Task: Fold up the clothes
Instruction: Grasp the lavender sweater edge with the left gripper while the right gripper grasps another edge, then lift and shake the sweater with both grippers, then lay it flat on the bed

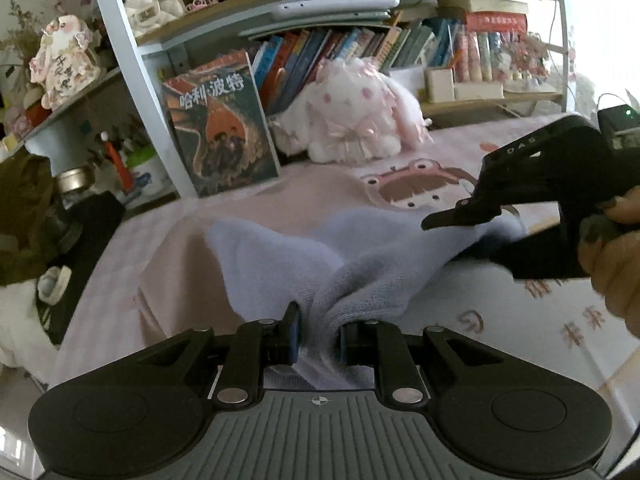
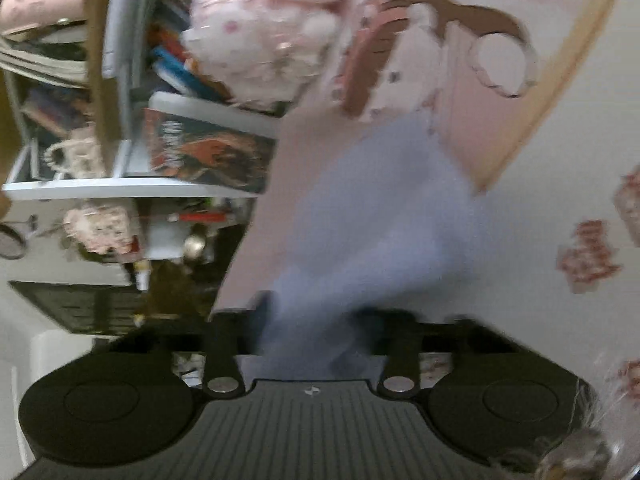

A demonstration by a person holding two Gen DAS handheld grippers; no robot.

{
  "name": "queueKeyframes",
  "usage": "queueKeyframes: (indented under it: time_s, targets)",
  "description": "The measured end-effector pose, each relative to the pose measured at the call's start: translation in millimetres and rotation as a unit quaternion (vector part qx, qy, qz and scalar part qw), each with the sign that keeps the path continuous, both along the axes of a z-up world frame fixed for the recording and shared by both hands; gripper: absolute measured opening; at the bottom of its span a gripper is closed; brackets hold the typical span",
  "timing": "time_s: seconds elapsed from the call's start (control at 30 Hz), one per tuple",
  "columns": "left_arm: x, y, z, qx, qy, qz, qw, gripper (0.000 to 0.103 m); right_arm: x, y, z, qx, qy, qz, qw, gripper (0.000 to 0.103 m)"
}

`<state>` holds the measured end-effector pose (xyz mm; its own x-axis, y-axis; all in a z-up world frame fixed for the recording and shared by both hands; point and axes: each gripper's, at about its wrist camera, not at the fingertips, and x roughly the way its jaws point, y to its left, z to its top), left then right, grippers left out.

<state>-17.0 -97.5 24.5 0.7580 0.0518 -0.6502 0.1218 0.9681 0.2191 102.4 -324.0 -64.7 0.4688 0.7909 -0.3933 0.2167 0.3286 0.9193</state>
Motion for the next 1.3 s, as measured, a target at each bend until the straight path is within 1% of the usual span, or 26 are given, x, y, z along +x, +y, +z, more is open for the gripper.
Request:
queueKeyframes:
  time_s: [0.07,0.13,0.2,0.3,0.37,0.4,0.43,0.5,0.53,0.57,0.6,0.63,0.67,0.7,0.73,0.77,0.8,0.87,0.9,0.97,1.0,1.03,1.07,1.13,1.23,1.3]
  targets:
    - [-3,-2,6,-0.001,-0.006,0.0,1.0,0.017,-6,-2,8,-0.003,-0.026,0.004,1.0,0.014]
    - [-4,-4,21,-0.015,-0.021,-0.003,0.9997,0.017,-9,-4,25,-0.019,-0.069,0.01,0.997,0.012]
    - [-6,-6,40,-0.036,-0.044,-0.014,0.9983,0.016,-7,-10,50,-0.021,-0.124,0.009,0.992,0.011]
    - [-11,-13,80,-0.075,-0.102,-0.049,0.9907,0.016,1,-20,103,-0.019,-0.219,-0.004,0.975,0.011]
    - [-15,-14,110,-0.108,-0.152,-0.074,0.9796,0.016,8,-23,145,-0.013,-0.285,-0.011,0.958,0.011]
    - [-17,-14,124,-0.123,-0.178,-0.085,0.9726,0.016,11,-25,167,-0.009,-0.317,-0.015,0.948,0.011]
    - [-19,-12,139,-0.143,-0.207,-0.096,0.9632,0.016,14,-27,188,-0.006,-0.349,-0.019,0.937,0.011]
    - [-24,-3,168,-0.2,-0.259,-0.121,0.9369,0.016,21,-24,233,0.007,-0.407,-0.018,0.913,0.01]
    - [-27,5,181,-0.241,-0.277,-0.139,0.9197,0.016,24,-22,256,0.014,-0.435,-0.017,0.9,0.01]
    - [-29,15,191,-0.289,-0.287,-0.161,0.8991,0.017,23,-18,275,0.017,-0.459,-0.009,0.888,0.01]
    - [-29,25,197,-0.329,-0.288,-0.175,0.882,0.017,22,-14,294,0.02,-0.481,-0.001,0.876,0.01]
    - [-28,37,198,-0.365,-0.283,-0.179,0.8685,0.017,21,-9,312,0.024,-0.504,0.008,0.864,0.01]
    - [-26,47,199,-0.397,-0.276,-0.181,0.8562,0.017,20,-5,331,0.027,-0.526,0.016,0.85,0.01]
    - [-24,56,194,-0.413,-0.267,-0.174,0.8532,0.017,21,3,341,0.019,-0.534,0.031,0.844,0.01]
    - [-21,63,185,-0.416,-0.256,-0.161,0.8575,0.017,25,12,341,0.011,-0.531,0.044,0.846,0.01]
    - [-15,71,169,-0.411,-0.236,-0.141,0.8691,0.017,29,20,338,0.003,-0.525,0.056,0.849,0.01]
    - [-5,80,149,-0.412,-0.202,-0.117,0.8806,0.017,38,33,323,-0.017,-0.504,0.07,0.861,0.01]
    - [13,96,107,-0.411,-0.13,-0.068,0.8998,0.018,57,61,289,-0.059,-0.454,0.098,0.884,0.01]
    - [23,102,79,-0.399,-0.09,-0.041,0.9118,0.018,64,75,265,-0.09,-0.422,0.11,0.895,0.01]
    - [38,111,32,-0.35,-0.029,0.003,0.9362,0.018,77,104,213,-0.157,-0.352,0.134,0.913,0.01]
    - [43,116,13,-0.321,-0.008,0.024,0.9466,0.019,80,116,188,-0.187,-0.327,0.145,0.915,0.011]
    - [49,122,-4,-0.301,0.015,0.042,0.9527,0.019,83,127,165,-0.211,-0.301,0.157,0.917,0.011]
    - [53,128,-20,-0.283,0.035,0.058,0.9566,0.021,86,138,142,-0.233,-0.275,0.169,0.917,0.011]
    - [56,143,-36,-0.277,0.046,0.079,0.9564,0.023,92,152,108,-0.241,-0.234,0.181,0.924,0.011]
    - [63,162,-43,-0.281,0.055,0.084,0.9545,0.023,100,163,82,-0.222,-0.202,0.174,0.938,0.011]
    - [69,168,-44,-0.272,0.057,0.08,0.9572,0.024,99,168,86,-0.228,-0.208,0.177,0.934,0.014]
